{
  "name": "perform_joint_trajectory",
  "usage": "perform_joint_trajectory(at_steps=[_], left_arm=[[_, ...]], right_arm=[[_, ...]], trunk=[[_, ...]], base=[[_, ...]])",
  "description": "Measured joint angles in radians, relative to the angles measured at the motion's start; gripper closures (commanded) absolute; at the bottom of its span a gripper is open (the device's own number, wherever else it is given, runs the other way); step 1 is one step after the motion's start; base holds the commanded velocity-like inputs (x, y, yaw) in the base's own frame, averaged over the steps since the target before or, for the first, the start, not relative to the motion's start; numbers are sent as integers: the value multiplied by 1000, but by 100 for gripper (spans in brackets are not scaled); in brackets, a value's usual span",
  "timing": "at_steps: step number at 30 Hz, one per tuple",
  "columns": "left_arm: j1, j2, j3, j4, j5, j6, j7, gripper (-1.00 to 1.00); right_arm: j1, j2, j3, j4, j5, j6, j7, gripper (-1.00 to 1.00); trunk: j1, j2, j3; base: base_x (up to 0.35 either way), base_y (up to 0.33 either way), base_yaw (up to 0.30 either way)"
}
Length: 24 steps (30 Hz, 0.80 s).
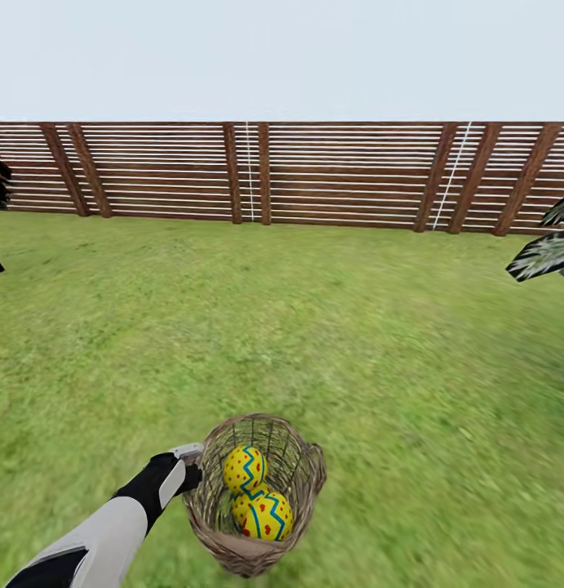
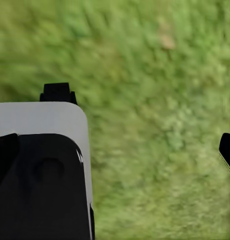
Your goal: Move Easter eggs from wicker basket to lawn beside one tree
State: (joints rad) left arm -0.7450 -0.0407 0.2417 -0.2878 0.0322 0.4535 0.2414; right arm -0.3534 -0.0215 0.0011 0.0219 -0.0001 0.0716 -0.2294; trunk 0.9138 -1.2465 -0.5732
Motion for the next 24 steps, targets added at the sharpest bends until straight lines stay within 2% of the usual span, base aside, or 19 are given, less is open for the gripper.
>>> perform_joint_trajectory(at_steps=[24], left_arm=[[0, 0, 1, -2, 2, 0, 0, 100]], right_arm=[[0, 2, 0, 0, 3, 0, 2, -100]], trunk=[[-92, 168, 72]], base=[[0, 0, 295]])
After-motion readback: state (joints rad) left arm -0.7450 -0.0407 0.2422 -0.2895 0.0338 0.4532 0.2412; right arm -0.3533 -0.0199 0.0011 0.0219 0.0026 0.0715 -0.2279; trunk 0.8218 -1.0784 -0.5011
